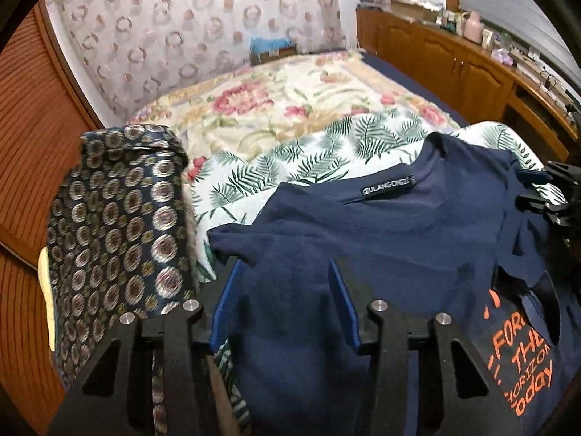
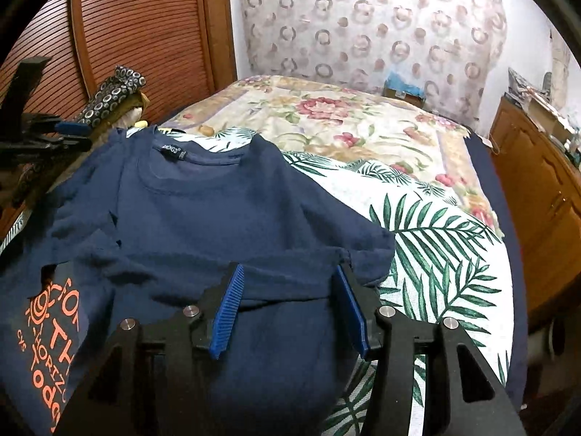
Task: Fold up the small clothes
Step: 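Grasp the T-shirt hem with the right tool while the left tool grasps the hem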
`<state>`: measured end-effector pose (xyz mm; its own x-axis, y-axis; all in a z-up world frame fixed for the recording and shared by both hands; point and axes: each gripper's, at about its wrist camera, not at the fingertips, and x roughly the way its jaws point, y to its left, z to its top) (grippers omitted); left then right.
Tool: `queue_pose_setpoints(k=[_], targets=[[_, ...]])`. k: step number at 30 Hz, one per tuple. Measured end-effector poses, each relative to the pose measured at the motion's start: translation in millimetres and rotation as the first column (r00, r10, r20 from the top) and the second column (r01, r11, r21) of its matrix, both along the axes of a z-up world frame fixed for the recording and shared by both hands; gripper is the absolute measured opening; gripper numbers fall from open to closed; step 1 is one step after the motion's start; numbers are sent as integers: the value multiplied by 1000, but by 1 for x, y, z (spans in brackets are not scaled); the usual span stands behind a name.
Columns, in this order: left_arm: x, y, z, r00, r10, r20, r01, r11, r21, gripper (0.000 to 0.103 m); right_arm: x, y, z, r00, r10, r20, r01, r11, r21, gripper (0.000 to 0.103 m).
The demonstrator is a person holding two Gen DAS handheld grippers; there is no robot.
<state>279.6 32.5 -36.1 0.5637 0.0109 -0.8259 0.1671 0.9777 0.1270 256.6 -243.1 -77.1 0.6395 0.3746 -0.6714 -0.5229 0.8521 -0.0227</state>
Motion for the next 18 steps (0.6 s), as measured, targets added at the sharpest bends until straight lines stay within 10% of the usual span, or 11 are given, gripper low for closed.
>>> queue_pose_setpoints(k=[10,18], targets=[[30,-2,-31,995,23,-98,-22,1000,9,39,-3,-36,10,1000,2,11,-2,1000,31,54],[27,4,-30,996,-7,-94,2,998,-57,6,-4,-43,15,999,-32,33,31,998,45,54]])
